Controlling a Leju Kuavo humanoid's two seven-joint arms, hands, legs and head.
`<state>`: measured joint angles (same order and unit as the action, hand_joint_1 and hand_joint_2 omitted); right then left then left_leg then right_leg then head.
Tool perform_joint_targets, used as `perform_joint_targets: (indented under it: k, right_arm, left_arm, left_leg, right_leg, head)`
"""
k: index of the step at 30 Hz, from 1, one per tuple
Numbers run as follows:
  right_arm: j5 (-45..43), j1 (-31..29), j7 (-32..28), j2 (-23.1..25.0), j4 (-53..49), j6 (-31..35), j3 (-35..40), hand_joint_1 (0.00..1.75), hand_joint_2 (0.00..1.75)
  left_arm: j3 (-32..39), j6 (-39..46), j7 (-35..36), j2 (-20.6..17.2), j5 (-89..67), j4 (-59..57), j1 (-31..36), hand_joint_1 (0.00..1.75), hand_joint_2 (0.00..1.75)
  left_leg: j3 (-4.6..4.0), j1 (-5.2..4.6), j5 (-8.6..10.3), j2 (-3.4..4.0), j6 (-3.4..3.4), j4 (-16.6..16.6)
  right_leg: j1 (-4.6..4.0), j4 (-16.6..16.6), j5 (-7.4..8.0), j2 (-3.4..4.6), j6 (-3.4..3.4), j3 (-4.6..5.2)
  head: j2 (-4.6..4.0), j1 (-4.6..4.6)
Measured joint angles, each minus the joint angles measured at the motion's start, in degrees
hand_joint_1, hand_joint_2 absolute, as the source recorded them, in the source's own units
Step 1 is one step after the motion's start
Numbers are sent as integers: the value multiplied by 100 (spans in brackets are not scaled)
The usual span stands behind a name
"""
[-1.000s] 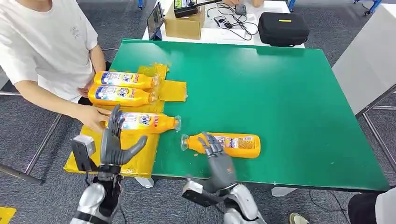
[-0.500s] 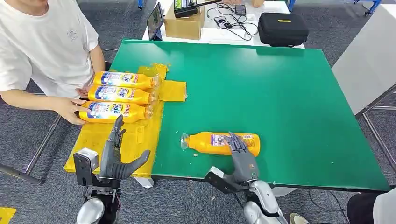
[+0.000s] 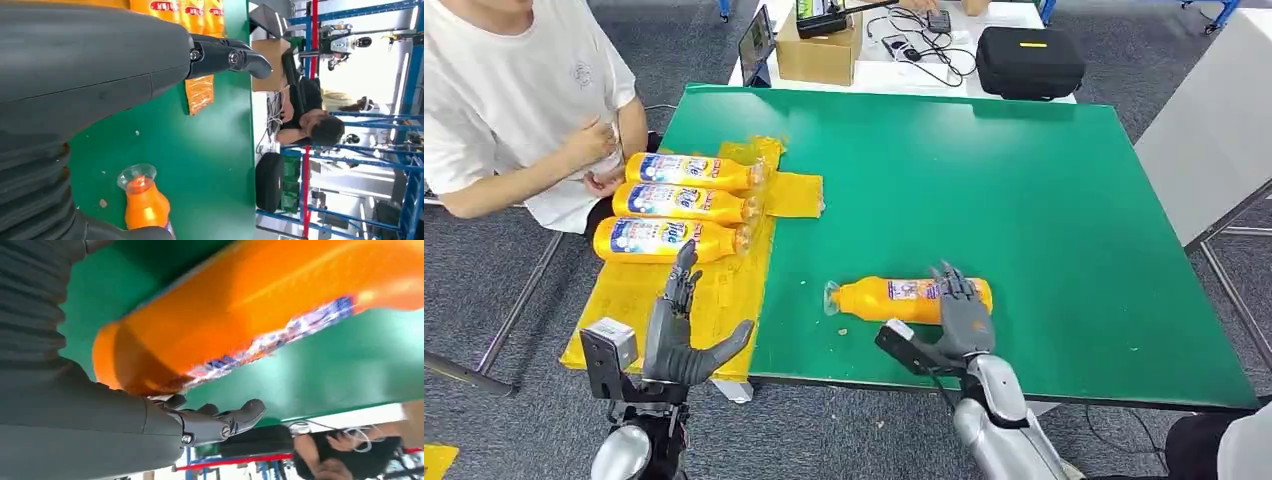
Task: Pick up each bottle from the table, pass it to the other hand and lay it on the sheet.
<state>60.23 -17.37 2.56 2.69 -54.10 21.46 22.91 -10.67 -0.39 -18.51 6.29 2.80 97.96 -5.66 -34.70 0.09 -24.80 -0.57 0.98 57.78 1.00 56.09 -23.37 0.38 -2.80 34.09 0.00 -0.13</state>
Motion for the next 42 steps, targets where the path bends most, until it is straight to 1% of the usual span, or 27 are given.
perform_joint_targets:
  k: [4, 10, 14, 20, 21, 22, 26, 30, 32, 38, 42]
  right_arm:
    - [53, -186, 24, -15, 180, -35, -77, 0, 175]
    - [94, -278, 70, -20, 315, -59, -94, 0, 175]
    - [291, -430, 249, -18, 440, -201, -94, 0, 175]
    - [488, -726, 639, -20, 672, -665, -94, 0, 175]
    - [483, -767, 680, -22, 739, -772, -94, 82, 175]
    - [464, -810, 708, -28, 802, -869, -94, 175, 175]
    - [398, -1098, 745, -57, 1157, -1246, -94, 175, 175]
    - [184, -1539, 558, -92, 1796, -1600, -92, 175, 175]
    - [127, -1688, 457, -112, 2011, -1635, -92, 175, 175]
    - [107, -1933, 396, -120, 2379, -1683, -92, 175, 175]
    - [250, -2175, 332, -120, 2650, -2053, -26, 175, 175]
  left_arm:
    - [-18, -9, 20, 0, -11, 0, 15, 0, 175]
    - [-22, -17, 37, 0, -35, 0, 27, 0, 175]
    - [-22, -20, 87, 0, -83, 0, 81, 0, 175]
    - [-22, -24, 114, 0, -179, 0, 117, 0, 175]
    - [-22, -28, 125, 0, -184, 0, 120, 0, 175]
    - [-22, -33, 136, 0, -186, 0, 125, 0, 175]
    - [-22, -48, 177, 0, -184, -24, 214, 0, 175]
    - [-81, -146, 214, 0, -66, -220, 428, 0, 175]
    - [-120, -162, 223, 0, -46, -315, 506, 0, 175]
    - [-195, -170, 243, -2, 20, -477, 631, 0, 175]
    - [-293, -194, 280, -4, 74, -688, 826, 0, 175]
  left_leg:
    - [0, 0, 0, 0, 0, 0]
    - [-1, 0, 0, 0, 0, 0]
    - [-1, 0, 0, 0, 0, 0]
    - [1, 0, 2, -1, 1, 1]
    - [1, 0, 2, 0, 1, 1]
    - [1, 0, 2, 0, 1, 1]
    - [6, 0, 1, 4, 0, 1]
    - [20, 0, 5, -2, 5, 1]
    - [27, 0, 6, -2, 6, 1]
    - [34, -2, 7, -2, 7, 4]
    - [38, -2, 7, -2, 7, 4]
  right_leg:
    - [0, 0, 0, 0, 0, 0]
    - [-1, 1, 0, 0, 0, 1]
    - [0, 1, 0, 0, 0, 1]
    - [0, 1, 1, 0, 0, -1]
    - [0, 1, 1, 0, 0, -1]
    - [0, 1, 1, 0, 0, -1]
    - [0, -1, 1, 1, 0, -1]
    - [0, -2, 1, -1, -1, -18]
    - [0, -2, 3, -1, -1, -26]
    - [2, -2, 6, -1, -6, -33]
    - [1, -2, 6, -1, -6, -37]
  head:
    - [0, 0]
    - [0, 0]
    - [0, 0]
    - [0, 0]
    - [0, 0]
    - [0, 2]
    - [0, 0]
    - [0, 0]
    - [0, 2]
    - [0, 0]
    - [0, 0]
